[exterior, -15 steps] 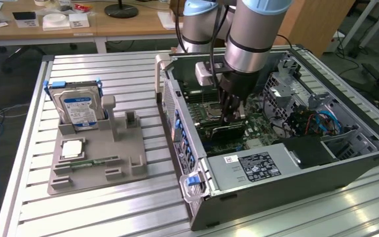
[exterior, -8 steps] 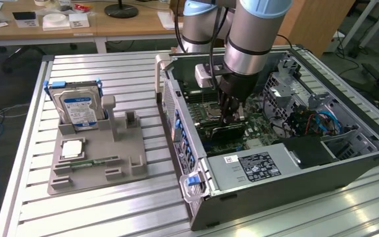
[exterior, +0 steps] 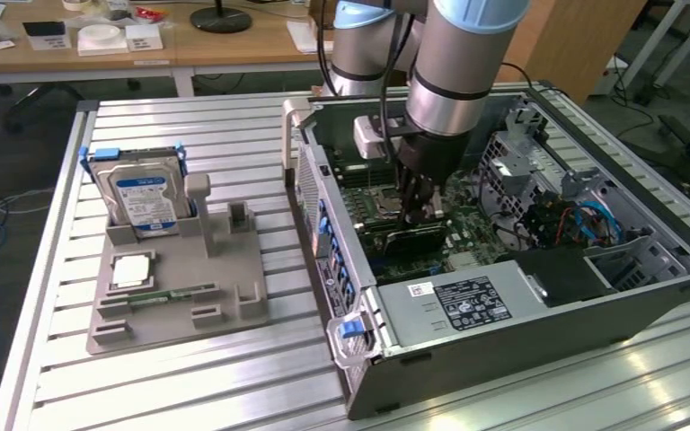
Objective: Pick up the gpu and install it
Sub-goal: 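Press down on the gpu until it lock into place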
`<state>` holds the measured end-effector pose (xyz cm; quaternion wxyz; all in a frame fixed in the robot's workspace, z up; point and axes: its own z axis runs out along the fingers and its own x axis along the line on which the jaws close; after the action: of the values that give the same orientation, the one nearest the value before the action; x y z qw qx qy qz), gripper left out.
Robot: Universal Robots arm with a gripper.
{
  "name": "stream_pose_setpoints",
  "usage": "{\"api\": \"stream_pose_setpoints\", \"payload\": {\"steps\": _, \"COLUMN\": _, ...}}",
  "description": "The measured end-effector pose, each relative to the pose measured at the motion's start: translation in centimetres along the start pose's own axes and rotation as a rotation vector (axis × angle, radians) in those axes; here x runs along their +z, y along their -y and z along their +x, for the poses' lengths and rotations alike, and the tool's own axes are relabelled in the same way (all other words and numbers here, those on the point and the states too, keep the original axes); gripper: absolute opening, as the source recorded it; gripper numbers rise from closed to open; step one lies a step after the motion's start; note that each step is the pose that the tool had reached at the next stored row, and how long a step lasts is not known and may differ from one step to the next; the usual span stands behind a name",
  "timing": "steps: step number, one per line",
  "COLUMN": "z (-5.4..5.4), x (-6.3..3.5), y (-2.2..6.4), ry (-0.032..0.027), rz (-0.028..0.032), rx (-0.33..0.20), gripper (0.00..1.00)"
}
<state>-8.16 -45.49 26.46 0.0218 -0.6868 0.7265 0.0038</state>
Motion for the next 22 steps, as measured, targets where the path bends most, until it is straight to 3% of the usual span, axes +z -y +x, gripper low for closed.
{"api": "stream_pose_setpoints", "payload": {"steps": 22, "z": 0.06, "x": 0.32, "y": -0.02, "ry": 0.0000, "rz": 0.0001, "rx": 0.000, "gripper": 0.11}}
